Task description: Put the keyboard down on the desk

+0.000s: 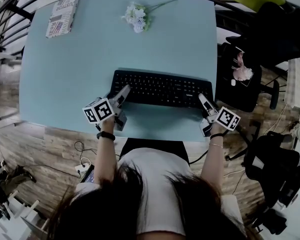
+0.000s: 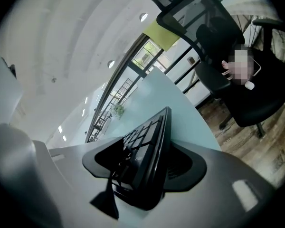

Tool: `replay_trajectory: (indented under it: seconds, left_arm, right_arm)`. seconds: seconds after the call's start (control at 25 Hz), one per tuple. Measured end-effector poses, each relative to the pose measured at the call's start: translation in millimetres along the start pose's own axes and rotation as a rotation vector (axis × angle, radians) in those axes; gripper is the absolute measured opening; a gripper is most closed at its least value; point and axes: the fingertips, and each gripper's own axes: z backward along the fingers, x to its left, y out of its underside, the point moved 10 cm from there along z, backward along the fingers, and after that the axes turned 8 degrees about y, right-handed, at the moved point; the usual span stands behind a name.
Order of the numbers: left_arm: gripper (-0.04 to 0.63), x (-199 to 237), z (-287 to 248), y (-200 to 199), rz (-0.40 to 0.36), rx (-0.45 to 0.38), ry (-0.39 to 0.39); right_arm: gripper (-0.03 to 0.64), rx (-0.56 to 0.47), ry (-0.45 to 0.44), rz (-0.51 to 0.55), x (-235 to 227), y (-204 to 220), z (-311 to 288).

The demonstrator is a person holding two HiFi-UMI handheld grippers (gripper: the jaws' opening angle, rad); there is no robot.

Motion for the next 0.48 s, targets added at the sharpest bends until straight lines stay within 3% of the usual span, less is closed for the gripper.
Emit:
replay_trajectory:
  seconds: [0.48]
  left_arm:
    - [0.319,-2.6,-2.8,4.0,0.02,0.064,-0.122]
  right_arm:
    - [0.264,0.02,0.074,0.053,0.6,-2.6,-1.5]
